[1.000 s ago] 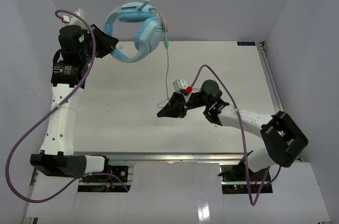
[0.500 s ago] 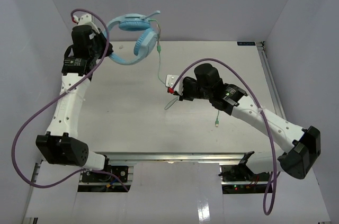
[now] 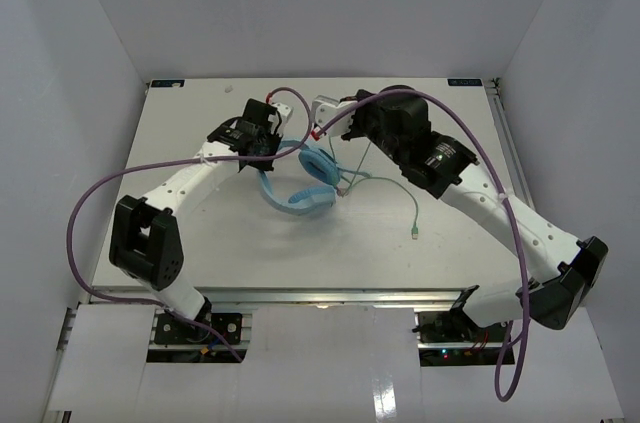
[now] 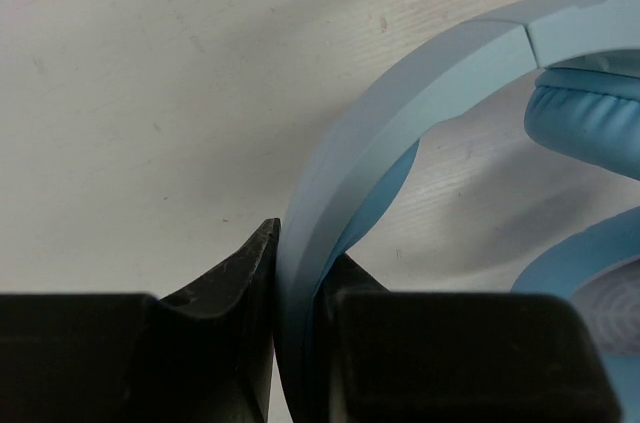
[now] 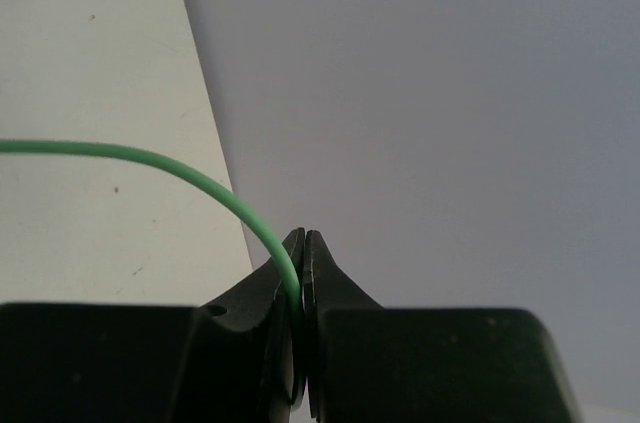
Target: Wrap the headphones
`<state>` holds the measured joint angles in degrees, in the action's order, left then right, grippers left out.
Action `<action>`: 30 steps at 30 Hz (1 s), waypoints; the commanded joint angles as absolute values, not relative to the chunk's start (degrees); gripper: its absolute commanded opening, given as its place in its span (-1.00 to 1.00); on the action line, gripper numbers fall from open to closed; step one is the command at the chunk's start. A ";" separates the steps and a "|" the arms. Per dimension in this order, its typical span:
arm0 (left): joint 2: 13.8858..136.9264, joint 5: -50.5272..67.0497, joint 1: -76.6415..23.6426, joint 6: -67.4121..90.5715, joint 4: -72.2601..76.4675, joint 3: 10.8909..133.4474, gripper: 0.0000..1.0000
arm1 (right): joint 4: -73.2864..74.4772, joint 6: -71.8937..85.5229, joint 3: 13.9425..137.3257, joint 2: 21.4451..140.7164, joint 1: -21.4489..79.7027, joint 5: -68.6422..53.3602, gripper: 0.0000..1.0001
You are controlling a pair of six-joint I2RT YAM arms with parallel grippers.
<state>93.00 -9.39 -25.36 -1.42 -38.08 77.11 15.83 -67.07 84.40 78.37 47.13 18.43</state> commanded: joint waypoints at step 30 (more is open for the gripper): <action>75.79 -21.69 -27.80 -5.63 -37.88 74.32 -1.00 | 14.22 -30.43 94.65 76.92 19.45 -47.21 -0.85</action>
<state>74.11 -7.59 -27.66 -7.01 -39.23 69.82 17.52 -35.92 91.15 82.06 19.39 -42.60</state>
